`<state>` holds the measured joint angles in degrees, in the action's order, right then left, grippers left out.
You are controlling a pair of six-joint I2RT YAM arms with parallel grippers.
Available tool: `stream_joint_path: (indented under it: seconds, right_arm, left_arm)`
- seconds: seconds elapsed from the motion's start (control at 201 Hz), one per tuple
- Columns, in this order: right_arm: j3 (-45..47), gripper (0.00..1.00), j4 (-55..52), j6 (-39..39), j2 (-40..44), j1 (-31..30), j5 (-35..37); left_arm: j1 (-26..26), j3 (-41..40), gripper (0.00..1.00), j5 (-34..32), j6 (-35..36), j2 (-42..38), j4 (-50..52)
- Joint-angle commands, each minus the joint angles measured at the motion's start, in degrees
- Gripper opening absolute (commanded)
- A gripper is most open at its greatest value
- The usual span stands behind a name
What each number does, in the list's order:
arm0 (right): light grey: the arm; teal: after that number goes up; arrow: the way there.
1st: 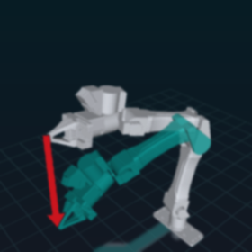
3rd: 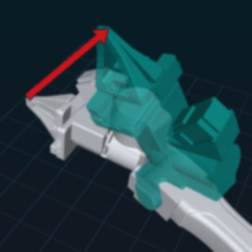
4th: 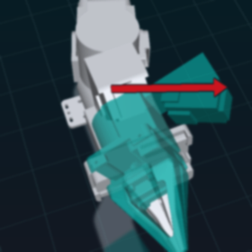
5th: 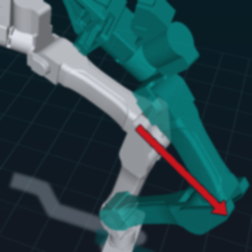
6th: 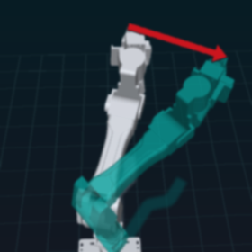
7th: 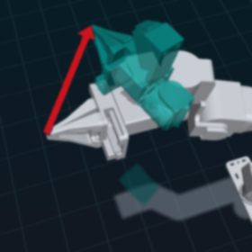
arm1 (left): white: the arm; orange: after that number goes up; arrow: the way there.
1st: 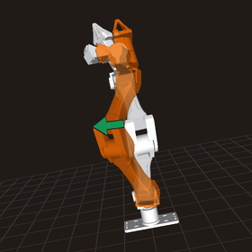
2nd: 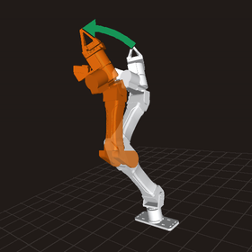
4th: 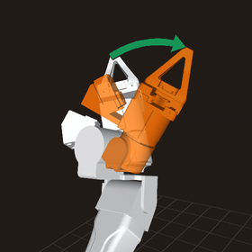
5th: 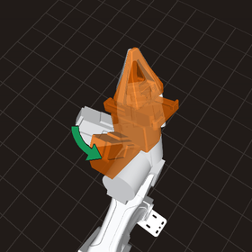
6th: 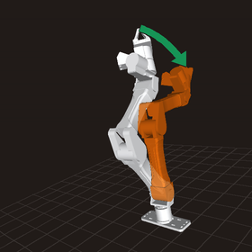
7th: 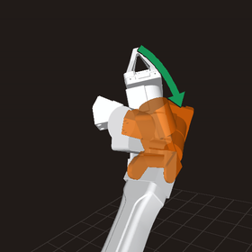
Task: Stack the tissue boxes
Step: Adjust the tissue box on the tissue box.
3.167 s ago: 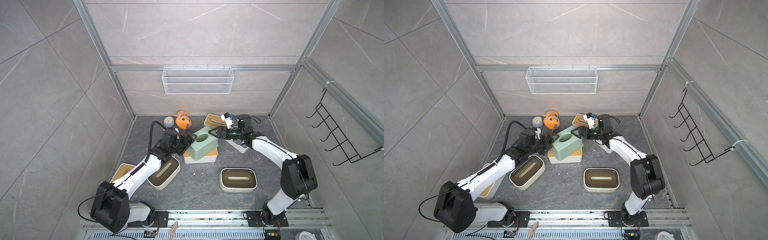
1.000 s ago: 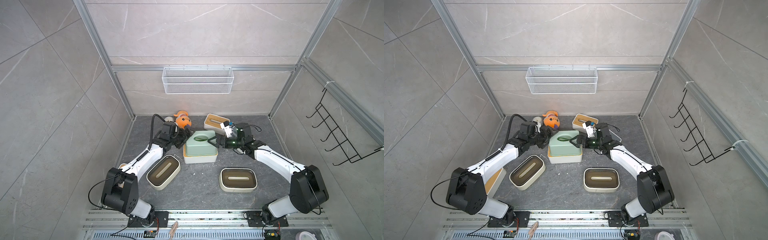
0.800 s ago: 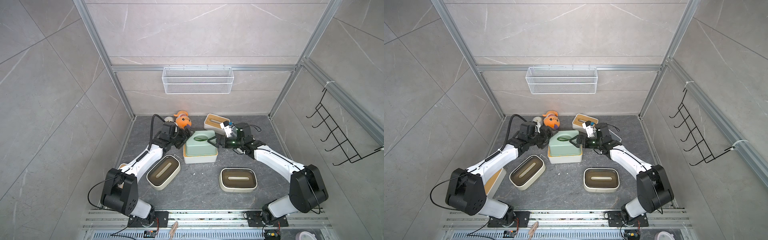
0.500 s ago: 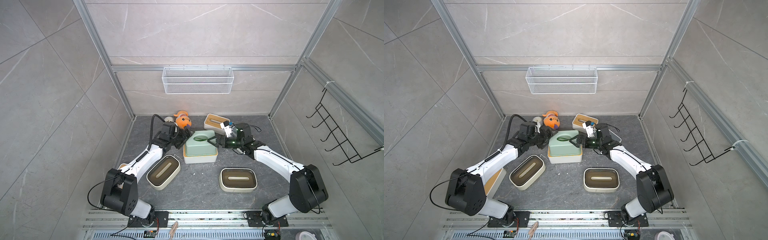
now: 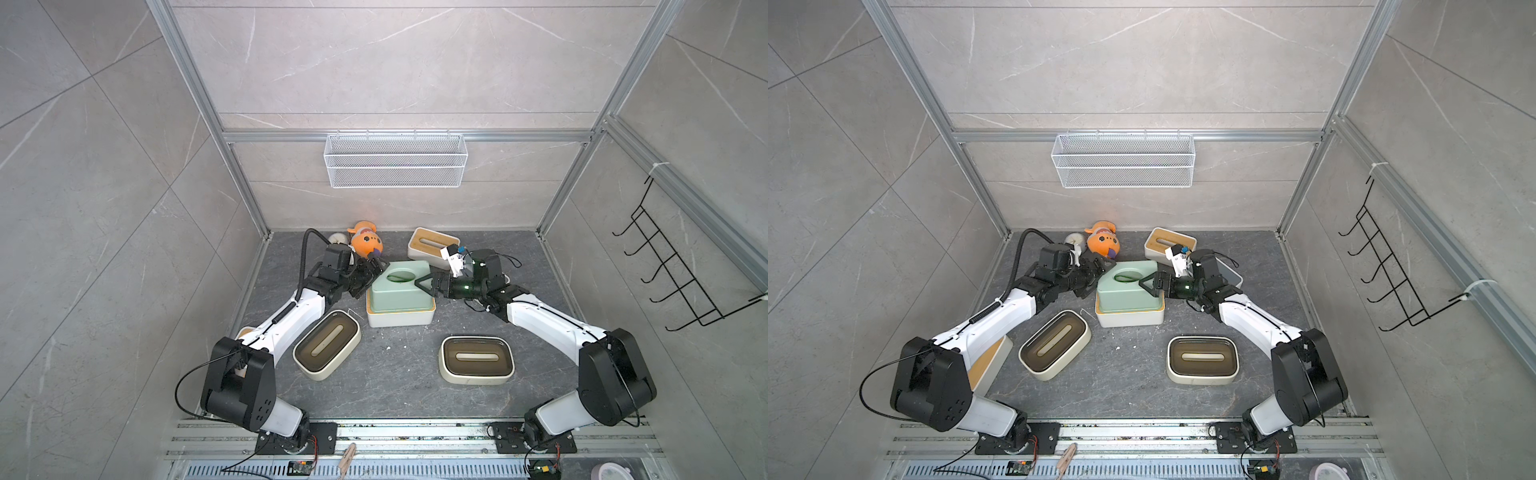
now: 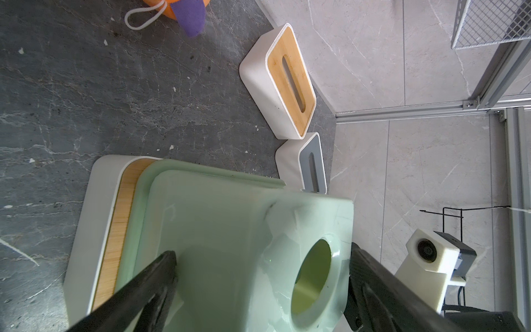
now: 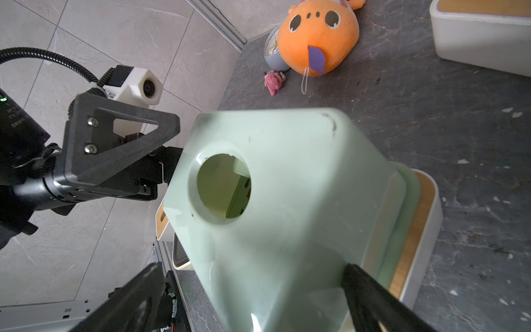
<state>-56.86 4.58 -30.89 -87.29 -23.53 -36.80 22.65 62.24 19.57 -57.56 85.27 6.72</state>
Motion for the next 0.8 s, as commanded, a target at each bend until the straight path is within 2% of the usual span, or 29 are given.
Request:
stream_joint_path:
  seconds: [0.0,0.414,0.793]
  right_arm:
    - [0.52,1.0,1.18,-1.32,1.63,-1.13,0.74]
    - [0.17,1.0,-0.62,-1.45,4.61,-0.79,6.69]
    - [-0.91,1.0,-4.28,0.33,8.52,1.93,8.73]
  left_arm:
    - [0.37,2.27,0.96,1.26,2.33,-2.26,2.13]
    - [0.37,9.49,0.99,-3.47,11.01,-4.13,12.1]
    - [-0.97,11.43,0.99,-5.82,18.53,-9.07,18.54]
